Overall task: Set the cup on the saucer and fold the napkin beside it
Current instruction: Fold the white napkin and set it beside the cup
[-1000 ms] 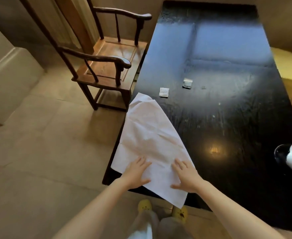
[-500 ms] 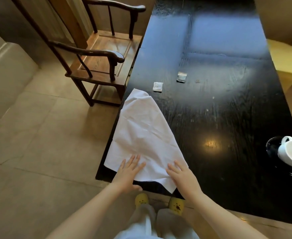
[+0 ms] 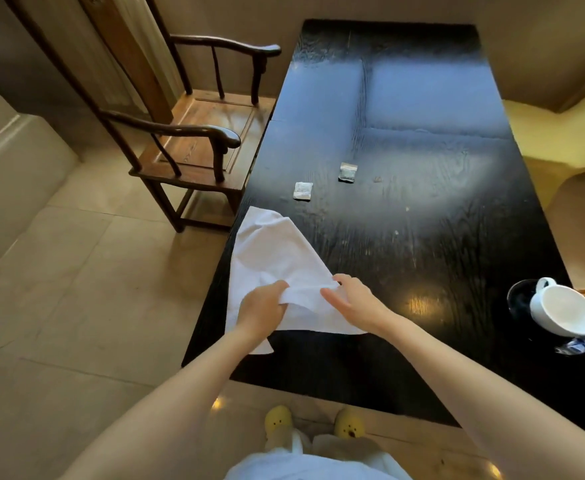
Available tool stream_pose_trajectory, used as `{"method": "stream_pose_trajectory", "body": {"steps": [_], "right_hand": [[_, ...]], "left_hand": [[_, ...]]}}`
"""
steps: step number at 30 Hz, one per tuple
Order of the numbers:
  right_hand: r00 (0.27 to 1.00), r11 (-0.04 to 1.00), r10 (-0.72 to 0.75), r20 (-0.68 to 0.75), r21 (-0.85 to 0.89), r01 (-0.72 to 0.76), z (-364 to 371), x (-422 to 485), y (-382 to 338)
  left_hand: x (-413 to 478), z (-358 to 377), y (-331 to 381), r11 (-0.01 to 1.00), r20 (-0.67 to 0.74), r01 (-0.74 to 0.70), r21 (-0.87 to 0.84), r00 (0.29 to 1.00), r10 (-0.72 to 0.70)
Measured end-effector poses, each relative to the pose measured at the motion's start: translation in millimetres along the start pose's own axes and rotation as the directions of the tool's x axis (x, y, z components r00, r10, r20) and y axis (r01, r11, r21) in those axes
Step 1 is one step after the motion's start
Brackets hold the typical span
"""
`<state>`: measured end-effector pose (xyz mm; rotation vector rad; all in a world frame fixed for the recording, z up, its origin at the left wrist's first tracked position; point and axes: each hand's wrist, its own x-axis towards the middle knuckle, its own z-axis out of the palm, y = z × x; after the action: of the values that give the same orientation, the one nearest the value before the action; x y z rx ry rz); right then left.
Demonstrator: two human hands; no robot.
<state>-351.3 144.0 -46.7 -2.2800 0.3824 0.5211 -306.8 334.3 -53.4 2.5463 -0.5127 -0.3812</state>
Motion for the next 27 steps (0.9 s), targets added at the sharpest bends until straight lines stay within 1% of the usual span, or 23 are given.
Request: {"method": "stream_pose_trajectory", "body": {"steps": [1,2,3,4,5,7,8,10,11,13,14,15,18,19,21,22,24,25,27], "right_hand": [[0.997,0.996,-0.077,0.029,-0.047,0.079,-6,-2,-6],[0.988,0.980,-0.147,0.038,-0.130,0.151,-13,-4,-11],[0.979,0.955,-0.203,0.021,-0.215,0.203,-19,-7,-17],[0.973,0.938,-0.227,-0.045,-0.279,0.206,-25,-7,-22],[0.961,0.936,-0.236,-0.145,-0.300,0.184,-32,-8,-28],[0.930,0.965,-0.188,-0.317,-0.236,0.114,-51,-6,-37],[0.918,0.978,-0.159,-0.363,-0.188,0.095,-61,-6,-41],[0.919,0.990,-0.134,-0.371,-0.093,0.107,-79,-7,-50],[0.921,0.988,-0.153,-0.358,-0.081,0.133,-86,-8,-55],[0.904,0.974,-0.221,-0.366,-0.129,0.186,-93,-12,-67],[0.887,0.970,-0.238,-0.396,-0.142,0.197,-97,-14,-72],[0.864,0.971,-0.236,-0.446,-0.136,0.195,-103,-15,-77],[0.775,0.985,-0.171,-0.608,-0.079,0.155,-134,-21,-88],[0.756,0.983,-0.179,-0.630,-0.093,0.156,-145,-23,-91],[0.739,0.970,-0.243,-0.629,-0.164,0.179,-167,-27,-94],[0.726,0.962,-0.271,-0.632,-0.206,0.180,-177,-30,-94],[0.681,0.947,-0.300,-0.667,-0.292,0.131,-200,-34,-89],[0.662,0.941,-0.303,-0.685,-0.323,0.097,-212,-37,-85],[0.655,0.945,-0.278,-0.703,-0.323,0.054,-233,-41,-76]], "left_hand": [[10,-9,10,1.000,-0.020,-0.021,-0.016,1.000,0.021],[19,-18,22,0.998,-0.038,-0.038,-0.040,0.999,0.037],[27,-27,35,0.996,-0.053,-0.055,-0.064,0.997,0.052],[35,-35,47,0.993,-0.073,-0.078,-0.087,0.995,0.071],[42,-43,60,0.989,-0.090,-0.100,-0.106,0.992,0.091],[54,-62,83,0.985,-0.112,-0.133,-0.112,0.986,0.121],[59,-71,91,0.983,-0.122,-0.144,-0.110,0.984,0.130],[70,-89,107,0.982,-0.148,-0.161,-0.096,0.978,0.146],[74,-97,117,0.982,-0.155,-0.172,-0.081,0.975,0.158],[81,-113,139,0.981,-0.147,-0.191,-0.041,0.972,0.183],[84,-120,151,0.980,-0.147,-0.200,-0.024,0.970,0.194],[87,-128,162,0.979,-0.155,-0.206,-0.008,0.967,0.202],[95,-148,190,0.971,-0.184,-0.236,0.041,0.953,0.240],[97,-153,198,0.965,-0.194,-0.255,0.066,0.945,0.263],[100,-163,211,0.943,-0.221,-0.306,0.129,0.919,0.328],[101,-168,215,0.929,-0.231,-0.331,0.168,0.902,0.363],[103,-179,220,0.879,-0.229,-0.381,0.286,0.864,0.449],[103,-184,220,0.843,-0.207,-0.403,0.357,0.846,0.492],[101,-191,215,0.776,-0.117,-0.444,0.448,0.831,0.543]]}}
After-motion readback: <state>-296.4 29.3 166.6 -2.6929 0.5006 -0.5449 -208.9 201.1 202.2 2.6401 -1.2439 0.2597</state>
